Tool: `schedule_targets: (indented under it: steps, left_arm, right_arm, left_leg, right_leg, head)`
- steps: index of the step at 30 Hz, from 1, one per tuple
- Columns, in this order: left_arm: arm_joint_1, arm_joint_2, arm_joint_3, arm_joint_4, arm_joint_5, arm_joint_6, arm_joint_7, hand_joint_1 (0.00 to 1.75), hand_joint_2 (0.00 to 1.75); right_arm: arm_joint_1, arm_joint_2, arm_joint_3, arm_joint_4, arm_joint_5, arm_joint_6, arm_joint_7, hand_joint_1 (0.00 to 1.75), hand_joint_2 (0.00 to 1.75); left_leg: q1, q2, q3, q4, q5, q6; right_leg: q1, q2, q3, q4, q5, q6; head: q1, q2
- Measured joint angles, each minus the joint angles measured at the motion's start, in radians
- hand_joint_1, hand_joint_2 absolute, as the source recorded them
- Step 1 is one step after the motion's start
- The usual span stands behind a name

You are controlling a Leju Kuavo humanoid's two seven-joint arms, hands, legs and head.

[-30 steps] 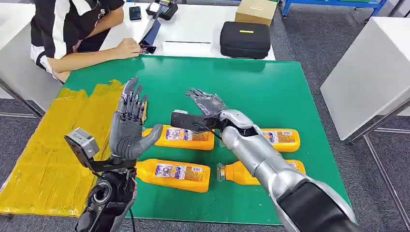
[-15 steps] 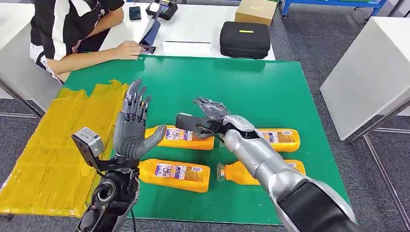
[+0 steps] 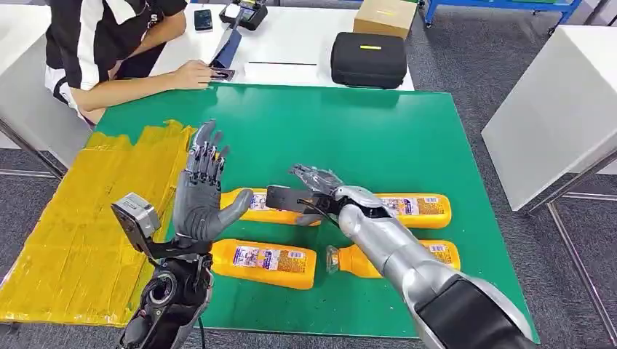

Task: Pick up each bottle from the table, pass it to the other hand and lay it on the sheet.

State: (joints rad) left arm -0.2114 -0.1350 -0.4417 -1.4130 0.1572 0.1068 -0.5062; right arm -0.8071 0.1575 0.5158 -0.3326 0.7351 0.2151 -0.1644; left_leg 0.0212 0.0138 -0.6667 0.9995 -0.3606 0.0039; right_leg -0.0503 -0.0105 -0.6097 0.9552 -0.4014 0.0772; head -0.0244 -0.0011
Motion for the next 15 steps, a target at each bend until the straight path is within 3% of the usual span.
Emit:
schedule_targets:
  steps: [15]
  left_arm:
    - [0.003, 0.0, -0.015, -0.002, -0.003, 0.042, -0.005, 0.0, 1.75]
  right_arm:
    - [0.03, 0.007, 0.025, 0.017, -0.002, 0.045, -0.009, 0.0, 1.75]
  left_leg:
    - [0.0, 0.0, 0.0, 0.0, 0.0, 0.0]
  right_leg:
    - [0.0, 0.0, 0.0, 0.0, 0.0, 0.0]
  head:
    - [0.0, 0.0]
